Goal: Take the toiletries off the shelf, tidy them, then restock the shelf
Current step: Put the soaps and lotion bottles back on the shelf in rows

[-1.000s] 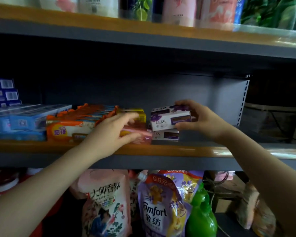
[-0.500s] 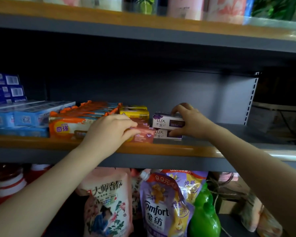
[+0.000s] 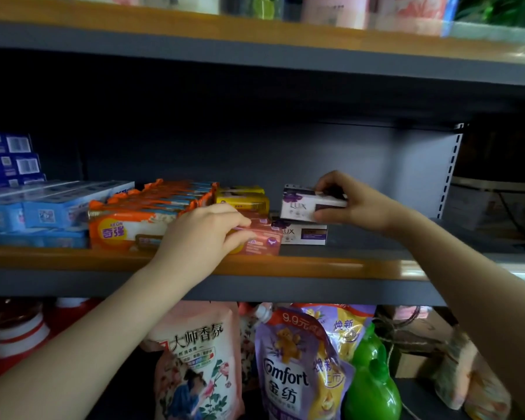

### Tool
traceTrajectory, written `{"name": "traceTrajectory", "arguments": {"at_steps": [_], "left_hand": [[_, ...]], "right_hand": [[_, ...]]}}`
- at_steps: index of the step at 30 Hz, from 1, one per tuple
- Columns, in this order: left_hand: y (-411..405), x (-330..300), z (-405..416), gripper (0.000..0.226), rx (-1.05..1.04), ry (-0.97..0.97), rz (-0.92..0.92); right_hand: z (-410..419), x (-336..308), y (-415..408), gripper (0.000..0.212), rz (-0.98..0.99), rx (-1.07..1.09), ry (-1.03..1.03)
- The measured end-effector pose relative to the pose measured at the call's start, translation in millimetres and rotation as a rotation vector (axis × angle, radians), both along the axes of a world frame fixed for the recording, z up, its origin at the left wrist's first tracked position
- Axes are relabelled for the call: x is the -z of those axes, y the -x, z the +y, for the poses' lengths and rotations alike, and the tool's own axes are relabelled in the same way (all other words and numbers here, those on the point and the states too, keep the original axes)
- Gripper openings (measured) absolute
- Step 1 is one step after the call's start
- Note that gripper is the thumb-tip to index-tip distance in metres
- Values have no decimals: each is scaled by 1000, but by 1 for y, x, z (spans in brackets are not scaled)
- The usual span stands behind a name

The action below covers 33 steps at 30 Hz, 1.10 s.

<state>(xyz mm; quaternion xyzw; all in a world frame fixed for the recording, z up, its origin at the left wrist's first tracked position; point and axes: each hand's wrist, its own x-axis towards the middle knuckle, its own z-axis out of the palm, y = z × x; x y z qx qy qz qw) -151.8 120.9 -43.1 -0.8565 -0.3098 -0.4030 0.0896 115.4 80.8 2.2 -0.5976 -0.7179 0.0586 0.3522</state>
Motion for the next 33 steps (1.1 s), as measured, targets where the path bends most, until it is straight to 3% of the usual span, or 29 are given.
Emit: {"name": "traceTrajectory", "arguments": {"at_steps": [8,14,29,31,33], "left_hand": [[0,3,-3,26,24,1,-39],[1,1,-3,28,32,1,-14],[4,2,-2,29,11,7,-21],[3,1,-3,30,3,12,-6],[3,2,-4,29,-5,-12,9]], "right_hand": [[-36,17,-5,23,-16,-49,170],[-14,8,15,49,-336,-11,250],[42,17,29,47,-523,191,303],[33,15,31,48,-461,212,237],[12,14,32,41,-363,232,-9]]}}
